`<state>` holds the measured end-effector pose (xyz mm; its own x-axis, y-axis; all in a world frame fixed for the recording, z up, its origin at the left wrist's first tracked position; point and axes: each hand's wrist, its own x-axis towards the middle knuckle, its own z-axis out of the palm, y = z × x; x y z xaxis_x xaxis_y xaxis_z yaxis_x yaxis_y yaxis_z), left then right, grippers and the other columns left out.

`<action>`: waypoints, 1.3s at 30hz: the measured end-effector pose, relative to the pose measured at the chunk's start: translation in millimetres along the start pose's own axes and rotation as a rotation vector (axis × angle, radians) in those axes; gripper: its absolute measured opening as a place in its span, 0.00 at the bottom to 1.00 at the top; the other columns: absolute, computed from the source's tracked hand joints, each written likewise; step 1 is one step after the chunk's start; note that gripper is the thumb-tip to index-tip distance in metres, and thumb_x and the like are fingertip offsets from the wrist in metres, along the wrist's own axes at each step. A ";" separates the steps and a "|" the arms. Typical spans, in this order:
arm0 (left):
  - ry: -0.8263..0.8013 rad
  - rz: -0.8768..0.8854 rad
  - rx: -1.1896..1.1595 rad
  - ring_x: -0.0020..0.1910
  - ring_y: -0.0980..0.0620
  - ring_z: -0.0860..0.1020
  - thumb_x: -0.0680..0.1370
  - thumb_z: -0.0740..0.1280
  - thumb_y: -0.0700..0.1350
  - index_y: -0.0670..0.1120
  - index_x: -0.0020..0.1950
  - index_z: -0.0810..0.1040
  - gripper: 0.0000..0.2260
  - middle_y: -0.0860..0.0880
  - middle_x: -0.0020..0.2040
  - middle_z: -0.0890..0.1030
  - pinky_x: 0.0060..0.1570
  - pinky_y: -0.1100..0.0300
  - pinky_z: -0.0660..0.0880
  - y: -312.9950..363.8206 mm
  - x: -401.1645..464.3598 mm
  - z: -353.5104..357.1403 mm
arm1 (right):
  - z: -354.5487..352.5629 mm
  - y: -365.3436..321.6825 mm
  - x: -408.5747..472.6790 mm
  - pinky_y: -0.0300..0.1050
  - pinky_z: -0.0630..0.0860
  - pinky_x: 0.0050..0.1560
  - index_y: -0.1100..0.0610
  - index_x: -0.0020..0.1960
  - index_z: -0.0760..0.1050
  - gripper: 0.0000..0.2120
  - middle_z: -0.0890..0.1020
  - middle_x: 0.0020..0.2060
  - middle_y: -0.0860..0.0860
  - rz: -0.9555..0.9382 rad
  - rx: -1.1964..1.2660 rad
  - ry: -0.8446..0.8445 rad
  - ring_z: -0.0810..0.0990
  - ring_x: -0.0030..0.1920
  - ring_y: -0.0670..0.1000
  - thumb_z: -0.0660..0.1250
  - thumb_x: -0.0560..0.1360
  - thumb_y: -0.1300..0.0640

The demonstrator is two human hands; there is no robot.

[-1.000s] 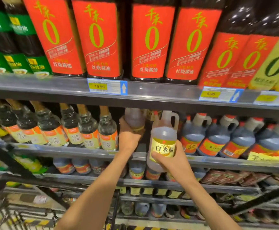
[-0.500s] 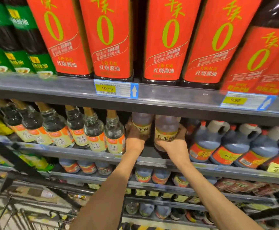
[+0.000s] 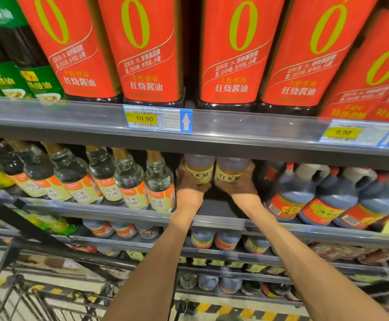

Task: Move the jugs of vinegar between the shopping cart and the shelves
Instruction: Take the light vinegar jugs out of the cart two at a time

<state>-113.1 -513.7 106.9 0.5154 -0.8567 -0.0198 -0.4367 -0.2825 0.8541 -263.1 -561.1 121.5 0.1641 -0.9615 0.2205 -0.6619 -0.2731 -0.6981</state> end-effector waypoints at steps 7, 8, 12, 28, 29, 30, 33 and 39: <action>0.001 -0.017 0.053 0.70 0.39 0.71 0.71 0.78 0.44 0.41 0.77 0.63 0.39 0.39 0.73 0.71 0.70 0.46 0.69 -5.4 -2.3 0.2 | -3.2 6.0 -8.1 0.54 0.76 0.67 0.59 0.75 0.60 0.49 0.73 0.68 0.55 0.205 0.355 -0.075 0.76 0.66 0.53 0.85 0.63 0.61; 0.003 -0.017 0.050 0.71 0.39 0.71 0.71 0.78 0.44 0.42 0.77 0.63 0.39 0.39 0.73 0.70 0.70 0.46 0.69 -5.9 -1.7 0.3 | -4.9 3.5 -7.9 0.54 0.76 0.66 0.60 0.74 0.60 0.47 0.74 0.67 0.54 0.210 0.380 -0.079 0.77 0.65 0.53 0.84 0.64 0.62; 0.016 0.016 0.057 0.73 0.40 0.69 0.73 0.78 0.45 0.43 0.79 0.61 0.39 0.41 0.76 0.68 0.73 0.49 0.66 -2.5 -4.1 -1.0 | -5.4 8.9 -8.8 0.53 0.76 0.65 0.59 0.74 0.61 0.44 0.76 0.66 0.56 0.186 0.388 -0.128 0.78 0.64 0.55 0.83 0.66 0.61; -0.006 0.011 0.017 0.70 0.39 0.72 0.74 0.76 0.42 0.41 0.76 0.64 0.34 0.39 0.72 0.72 0.71 0.46 0.69 -1.1 -5.1 -3.6 | -6.1 12.5 -11.6 0.48 0.74 0.65 0.56 0.75 0.61 0.40 0.76 0.67 0.54 0.152 0.375 -0.178 0.77 0.64 0.54 0.80 0.70 0.57; -0.004 0.016 0.033 0.71 0.39 0.71 0.74 0.76 0.43 0.42 0.78 0.62 0.36 0.40 0.74 0.70 0.72 0.47 0.68 -1.0 -4.1 -2.7 | -6.5 12.2 -11.7 0.48 0.74 0.64 0.56 0.75 0.61 0.40 0.77 0.67 0.54 0.157 0.370 -0.184 0.77 0.64 0.54 0.80 0.71 0.57; 0.001 0.021 0.040 0.73 0.40 0.69 0.74 0.76 0.43 0.43 0.80 0.58 0.39 0.40 0.76 0.68 0.73 0.47 0.67 -0.6 -3.9 -2.6 | -7.2 11.5 -12.5 0.46 0.73 0.63 0.56 0.75 0.61 0.40 0.77 0.66 0.53 0.164 0.366 -0.193 0.77 0.63 0.54 0.80 0.71 0.57; 0.010 0.012 0.017 0.78 0.40 0.63 0.73 0.77 0.42 0.43 0.83 0.44 0.51 0.40 0.81 0.59 0.76 0.48 0.63 3.1 -3.8 -3.6 | -10.1 7.4 -13.9 0.42 0.71 0.59 0.59 0.74 0.62 0.38 0.77 0.64 0.53 0.193 0.340 -0.208 0.77 0.64 0.55 0.79 0.72 0.61; -0.027 -0.097 0.074 0.80 0.40 0.60 0.73 0.77 0.41 0.42 0.82 0.36 0.55 0.39 0.82 0.55 0.77 0.48 0.61 14.3 -16.6 -8.4 | -17.6 2.1 -21.1 0.50 0.73 0.67 0.61 0.78 0.58 0.45 0.74 0.71 0.59 0.207 0.173 -0.238 0.75 0.69 0.61 0.80 0.70 0.58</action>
<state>-121.6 -499.9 123.9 0.5380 -0.8350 -0.1152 -0.4400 -0.3947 0.8066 -280.9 -540.8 127.3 0.2185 -0.9718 -0.0884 -0.5686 -0.0532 -0.8209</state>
